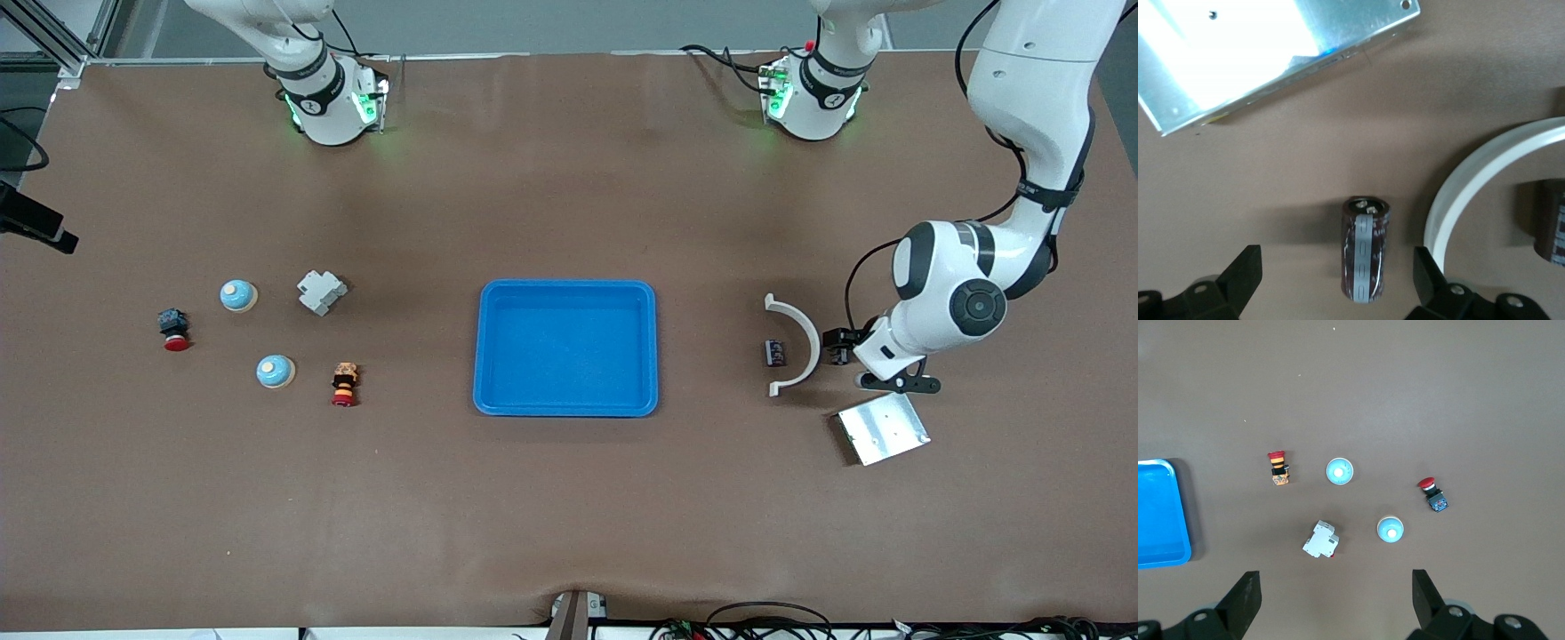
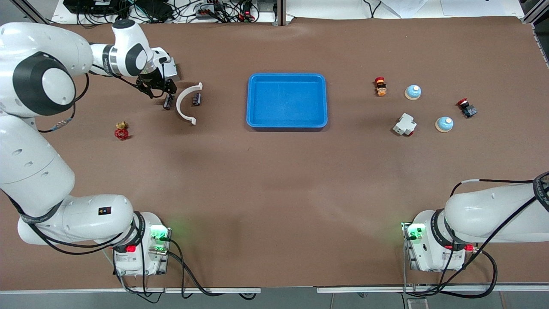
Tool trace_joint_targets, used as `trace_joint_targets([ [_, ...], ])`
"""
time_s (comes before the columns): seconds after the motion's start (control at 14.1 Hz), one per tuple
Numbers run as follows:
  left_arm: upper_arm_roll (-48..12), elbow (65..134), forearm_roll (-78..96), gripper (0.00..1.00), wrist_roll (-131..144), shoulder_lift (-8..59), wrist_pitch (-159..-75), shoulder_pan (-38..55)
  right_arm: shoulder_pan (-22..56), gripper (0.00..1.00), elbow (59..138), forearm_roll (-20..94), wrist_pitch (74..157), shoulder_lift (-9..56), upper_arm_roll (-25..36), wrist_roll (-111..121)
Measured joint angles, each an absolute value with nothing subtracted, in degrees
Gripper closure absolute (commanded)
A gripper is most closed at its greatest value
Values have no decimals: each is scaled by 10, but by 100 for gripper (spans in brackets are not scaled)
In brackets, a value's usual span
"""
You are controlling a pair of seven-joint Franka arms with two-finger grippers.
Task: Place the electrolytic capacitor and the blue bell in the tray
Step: 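Reach the left gripper down and grasp the black capacitor, then carry the capacitor toward the tray while the right gripper reaches the bell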
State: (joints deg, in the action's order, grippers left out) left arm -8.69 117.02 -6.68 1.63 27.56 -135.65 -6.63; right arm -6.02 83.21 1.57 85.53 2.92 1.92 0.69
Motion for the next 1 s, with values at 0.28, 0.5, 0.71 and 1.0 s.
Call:
trace_joint_targets([
  [0.28,-86,1160,-67,0,16,301,-1359,-68,-61,0,844,12,860,29,20,9],
  [0.5,-86,1159,-67,43,16,305,-1359,-70,-62,0,891,10,909,20,22,12],
  [0.71,-86,1159,-67,94,22,305,-1359,-71,-62,0,928,10,930,3,22,13],
  [1.0,-87,1156,-67,100,57,302,-1356,-70,-62,0,944,10,931,-8,22,13],
])
